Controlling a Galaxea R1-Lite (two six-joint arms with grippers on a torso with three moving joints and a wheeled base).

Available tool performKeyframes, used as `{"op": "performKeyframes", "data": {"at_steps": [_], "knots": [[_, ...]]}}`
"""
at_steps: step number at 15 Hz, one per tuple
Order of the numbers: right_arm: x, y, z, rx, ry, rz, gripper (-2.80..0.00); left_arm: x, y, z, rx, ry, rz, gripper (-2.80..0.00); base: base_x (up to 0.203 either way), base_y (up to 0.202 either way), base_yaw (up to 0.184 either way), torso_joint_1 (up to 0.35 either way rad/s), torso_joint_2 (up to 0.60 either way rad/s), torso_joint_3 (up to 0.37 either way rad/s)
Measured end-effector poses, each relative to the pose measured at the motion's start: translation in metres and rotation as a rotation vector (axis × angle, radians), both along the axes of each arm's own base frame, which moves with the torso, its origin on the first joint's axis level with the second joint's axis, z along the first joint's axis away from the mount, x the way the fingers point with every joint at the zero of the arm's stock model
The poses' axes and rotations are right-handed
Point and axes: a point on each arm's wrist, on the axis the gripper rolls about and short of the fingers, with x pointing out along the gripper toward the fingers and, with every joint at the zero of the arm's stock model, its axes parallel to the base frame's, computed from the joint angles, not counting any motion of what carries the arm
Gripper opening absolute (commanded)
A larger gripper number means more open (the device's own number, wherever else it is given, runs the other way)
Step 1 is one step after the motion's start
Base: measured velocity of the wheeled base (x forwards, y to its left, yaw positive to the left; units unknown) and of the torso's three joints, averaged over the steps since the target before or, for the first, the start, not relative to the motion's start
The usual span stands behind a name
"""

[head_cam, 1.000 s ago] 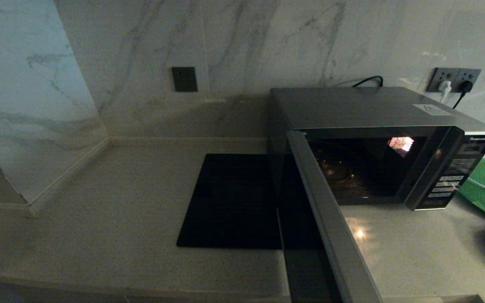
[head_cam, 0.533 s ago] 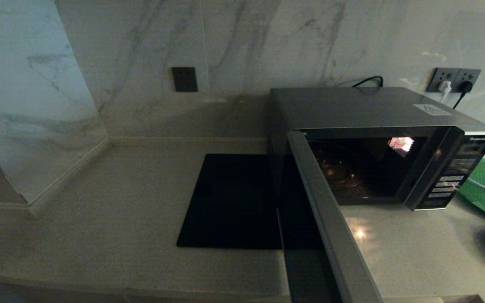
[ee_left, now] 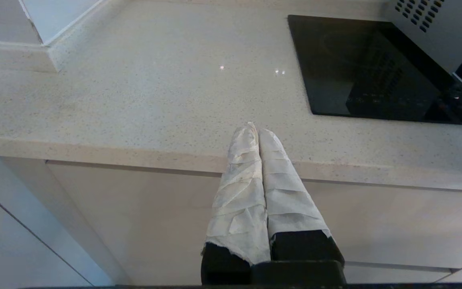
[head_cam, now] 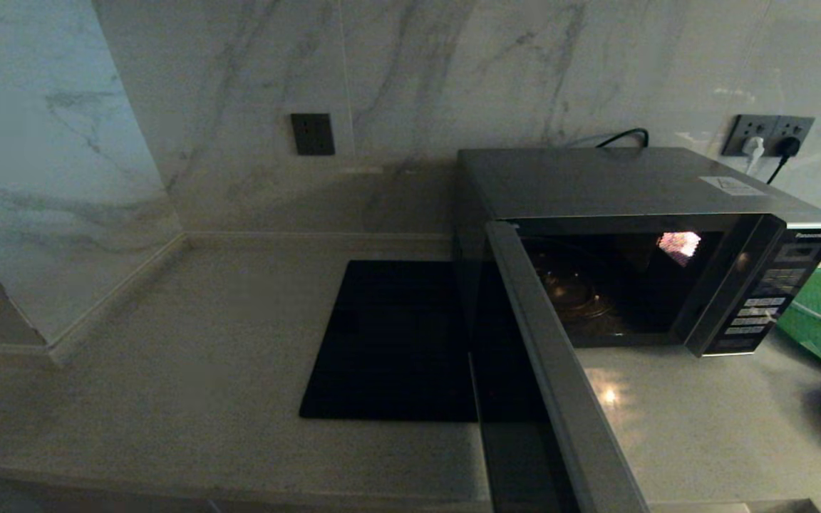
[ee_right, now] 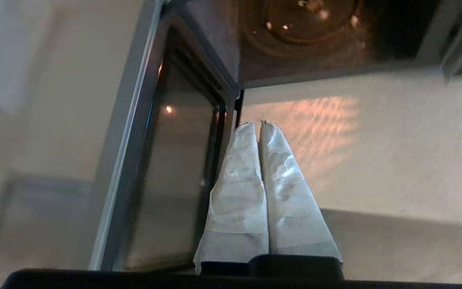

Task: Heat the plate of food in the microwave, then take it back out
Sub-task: Close the microwave oven

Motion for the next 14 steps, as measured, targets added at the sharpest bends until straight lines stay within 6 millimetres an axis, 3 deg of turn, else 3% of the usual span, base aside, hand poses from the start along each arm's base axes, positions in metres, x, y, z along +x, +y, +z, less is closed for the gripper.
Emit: {"op": "performKeyframes", "data": {"at_steps": [6, 11, 14], "knots": [[-0.004, 0.033, 0.01, -0.118, -0.081, 0.105, -2.8, 0.0, 0.0, 0.0, 0.0, 0.0, 0.0, -2.8, 0.0, 0.0, 0.0, 0.0, 0.0, 0.0], [-0.006, 0.085, 0.02, -0.168, -0.237, 0.087, -2.8, 0.0, 0.0, 0.0, 0.0, 0.0, 0.0, -2.8, 0.0, 0.0, 0.0, 0.0, 0.0, 0.0], [-0.01, 0.117, 0.016, -0.185, -0.24, 0.194, -2.8, 0.0, 0.0, 0.0, 0.0, 0.0, 0.0, -2.8, 0.0, 0.0, 0.0, 0.0, 0.0, 0.0]]}}
